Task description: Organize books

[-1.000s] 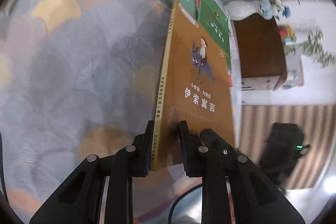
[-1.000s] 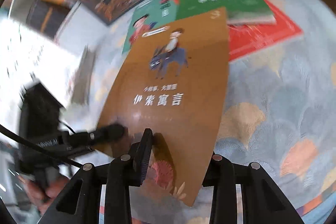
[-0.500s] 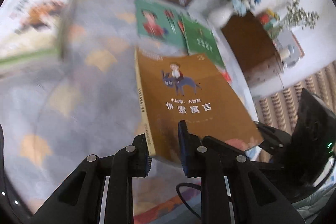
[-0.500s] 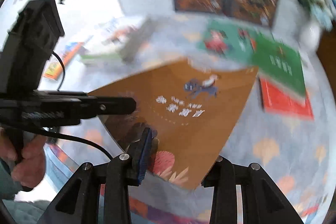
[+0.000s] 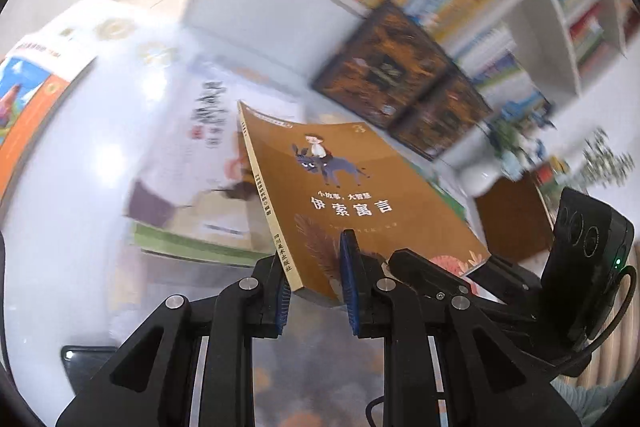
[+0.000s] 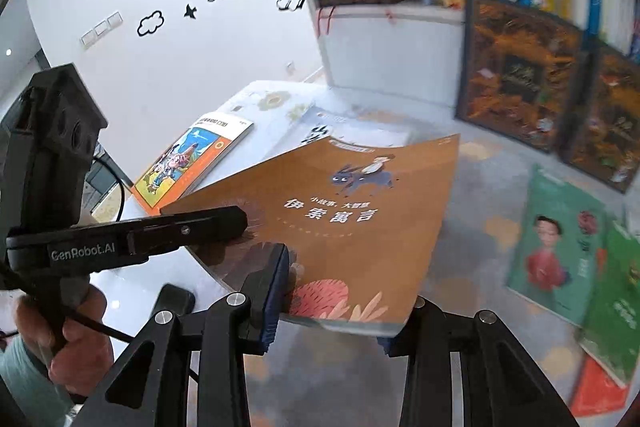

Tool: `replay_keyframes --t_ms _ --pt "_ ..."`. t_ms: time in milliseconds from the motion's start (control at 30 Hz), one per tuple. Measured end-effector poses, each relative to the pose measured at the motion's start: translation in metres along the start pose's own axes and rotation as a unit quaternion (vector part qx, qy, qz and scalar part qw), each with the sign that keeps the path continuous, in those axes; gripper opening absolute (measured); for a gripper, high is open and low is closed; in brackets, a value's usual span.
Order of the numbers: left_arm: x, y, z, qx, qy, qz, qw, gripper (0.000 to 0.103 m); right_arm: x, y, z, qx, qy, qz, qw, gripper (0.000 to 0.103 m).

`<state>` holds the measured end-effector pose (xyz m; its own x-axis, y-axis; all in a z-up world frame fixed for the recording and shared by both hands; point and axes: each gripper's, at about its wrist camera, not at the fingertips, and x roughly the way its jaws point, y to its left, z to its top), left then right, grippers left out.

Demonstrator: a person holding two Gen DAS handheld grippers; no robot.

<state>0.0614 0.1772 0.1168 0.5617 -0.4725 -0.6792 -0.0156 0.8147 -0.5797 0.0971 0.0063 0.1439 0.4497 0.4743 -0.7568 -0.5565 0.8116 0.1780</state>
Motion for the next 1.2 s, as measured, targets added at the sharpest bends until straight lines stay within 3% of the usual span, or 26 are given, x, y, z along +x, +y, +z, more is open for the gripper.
replay_keyframes --t_ms 200,367,533,633,667,733,900,1000,1067,1100,1200 --pt "0.006 0.035 -0.001 -0.040 0.001 0.016 0.9991 0.018 0.040 0.004 0.002 0.020 0.034 0.011 0.999 0.038" --pt "0.011 0.055 0.018 -0.057 -0.015 0.029 0.9978 0.018 0.065 0.004 0.020 0.027 0.051 0.014 0.998 0.038" --pt "0.024 0.075 0.032 -0.078 -0.005 0.061 0.9951 0.019 0.092 0.002 0.033 0.055 0.074 0.021 0.995 0.039" --pt "0.027 0.088 0.031 -0.091 -0.001 0.097 0.9912 0.021 0.110 0.004 0.028 0.050 0.105 0.005 0.993 0.047" --pt "0.026 0.091 0.029 -0.095 -0.001 0.092 0.9913 0.021 0.117 0.005 0.025 0.047 0.114 0.003 0.992 0.050" --pt "0.021 0.094 0.028 -0.102 -0.007 0.092 0.9905 0.022 0.115 0.010 0.024 0.031 0.096 -0.006 0.995 0.058" --pt "0.005 0.085 0.023 -0.088 -0.013 0.129 0.9877 0.023 0.117 0.023 0.020 -0.016 0.102 -0.017 0.995 0.069" --pt "-0.003 0.064 0.018 -0.049 -0.018 0.161 0.9857 0.023 0.107 0.018 0.007 -0.035 0.093 0.016 0.995 0.075" --pt "-0.006 0.051 0.014 -0.025 -0.013 0.153 0.9878 0.025 0.093 0.006 -0.008 -0.032 0.088 0.034 0.995 0.076" --pt "-0.006 0.042 0.011 -0.015 -0.007 0.141 0.9899 0.030 0.089 0.001 -0.017 -0.023 0.098 0.039 0.994 0.076" --pt "0.003 0.015 0.001 0.012 0.017 0.109 0.9938 0.031 0.066 -0.028 -0.055 0.025 0.130 0.054 0.990 0.076"
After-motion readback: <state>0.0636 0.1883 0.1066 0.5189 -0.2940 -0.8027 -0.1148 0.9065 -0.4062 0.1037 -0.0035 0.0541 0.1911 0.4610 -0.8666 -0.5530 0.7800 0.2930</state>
